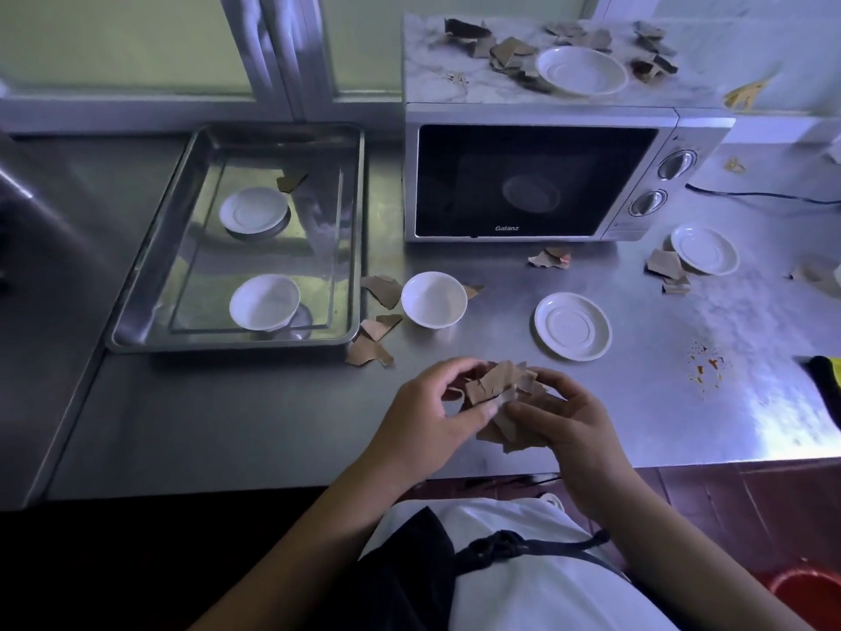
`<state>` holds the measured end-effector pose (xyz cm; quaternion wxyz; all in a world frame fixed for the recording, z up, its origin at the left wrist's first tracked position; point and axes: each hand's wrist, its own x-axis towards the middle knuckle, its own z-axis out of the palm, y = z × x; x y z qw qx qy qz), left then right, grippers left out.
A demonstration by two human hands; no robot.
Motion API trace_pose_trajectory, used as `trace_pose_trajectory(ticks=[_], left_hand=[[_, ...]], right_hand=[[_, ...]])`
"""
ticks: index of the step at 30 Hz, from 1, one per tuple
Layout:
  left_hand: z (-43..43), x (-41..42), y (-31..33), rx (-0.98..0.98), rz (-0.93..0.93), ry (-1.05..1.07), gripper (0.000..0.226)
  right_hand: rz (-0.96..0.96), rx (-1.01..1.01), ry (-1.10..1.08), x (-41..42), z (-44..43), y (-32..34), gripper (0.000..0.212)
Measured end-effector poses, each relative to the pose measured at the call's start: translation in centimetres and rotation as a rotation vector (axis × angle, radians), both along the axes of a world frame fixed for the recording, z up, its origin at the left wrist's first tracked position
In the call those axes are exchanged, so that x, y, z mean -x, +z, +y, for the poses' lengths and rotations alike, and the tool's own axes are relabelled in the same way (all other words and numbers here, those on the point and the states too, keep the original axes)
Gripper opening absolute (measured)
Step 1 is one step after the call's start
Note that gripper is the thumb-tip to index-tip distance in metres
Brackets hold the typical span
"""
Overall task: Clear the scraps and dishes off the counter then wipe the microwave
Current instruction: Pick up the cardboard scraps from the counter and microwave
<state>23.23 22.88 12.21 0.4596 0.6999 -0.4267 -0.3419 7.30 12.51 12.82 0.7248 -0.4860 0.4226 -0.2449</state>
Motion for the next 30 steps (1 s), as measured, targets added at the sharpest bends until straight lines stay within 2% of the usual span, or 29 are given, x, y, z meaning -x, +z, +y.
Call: trace_pose_trajectory(ticks=[7, 12, 16, 22, 26, 27, 28, 30], left_hand=[[0.7, -0.5, -0.4, 0.008, 0.322, 0.053, 0.026], [1.1, -0.9, -0.5, 0.079, 0.412, 0.098, 0.019], [1.2, -1.2, -0.5, 0.119, 0.466, 0.083, 0.017], [0.3, -1.0, -1.7, 0.103, 0.583, 0.025, 0.013], [-0.4, -2.7, -3.4, 0.049, 0.746, -0.031, 0.020], [-0.6, -3.5, -4.2, 0.001, 0.678, 0.027, 0.021], [-0.9, -4.4, -5.2, -0.084, 0.518, 0.109, 0.020], [-1.4, -6.5, -7.3, -0.283, 0.049, 0.222, 0.022]], right_hand=[[-0.029, 0.084, 0.127, -0.8, 0.6, 0.2, 0.019], [-0.022, 0.068, 0.147, -1.3, 0.2, 0.3, 0.037], [-0.039, 0.077, 0.316, -1.4, -0.2, 0.6, 0.022], [-0.005, 0.099, 0.197, -1.1, -0.3, 0.2, 0.014], [0.070, 0.101, 0.082, -0.1, -0.8, -0.4, 0.014], [0.093, 0.098, 0.043, 0.4, -1.1, -0.6, 0.016], [0.112, 0.095, 0.008, 0.9, -1.3, -0.7, 0.019], [0.134, 0.084, -0.046, 1.8, -1.5, -1.0, 0.023]])
